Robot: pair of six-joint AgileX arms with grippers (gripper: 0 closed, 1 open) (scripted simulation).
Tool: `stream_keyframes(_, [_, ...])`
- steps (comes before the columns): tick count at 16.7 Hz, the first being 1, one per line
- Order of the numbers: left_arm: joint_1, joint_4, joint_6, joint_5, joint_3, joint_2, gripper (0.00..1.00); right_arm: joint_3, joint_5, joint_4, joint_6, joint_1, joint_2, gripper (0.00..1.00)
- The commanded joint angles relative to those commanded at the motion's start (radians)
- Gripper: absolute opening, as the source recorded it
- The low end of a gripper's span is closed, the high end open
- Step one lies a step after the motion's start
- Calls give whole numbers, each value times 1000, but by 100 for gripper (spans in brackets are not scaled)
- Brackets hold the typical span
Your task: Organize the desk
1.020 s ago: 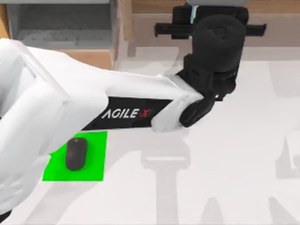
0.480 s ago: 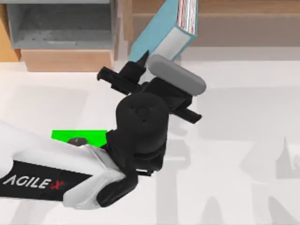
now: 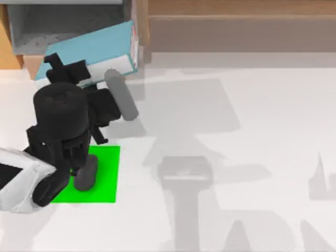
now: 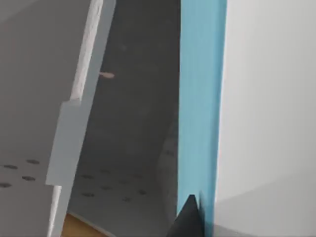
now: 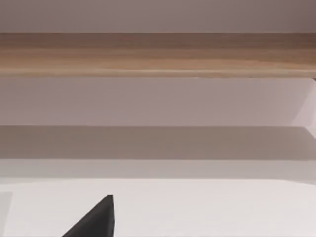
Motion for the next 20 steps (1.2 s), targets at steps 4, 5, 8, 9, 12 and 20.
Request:
stream_keyframes(4, [192,-84,244,197,106,34,0,0,0,0,0,0,0,100])
stream_keyframes(5, [226,-104,281,237,138,55,0,0,0,0,0,0,0,100])
stream_keyframes(8, [281,-144,333,303,198,104,0,0,0,0,0,0,0,100])
stream_keyframes(9, [282,-145,334,304,199,105,0,0,0,0,0,0,0,100])
stream_keyframes(12, [282,-145,334,304,199,105,0,0,0,0,0,0,0,100])
stream_keyframes(20, [294,-152,340,316,296,191,0,0,0,0,0,0,0,100])
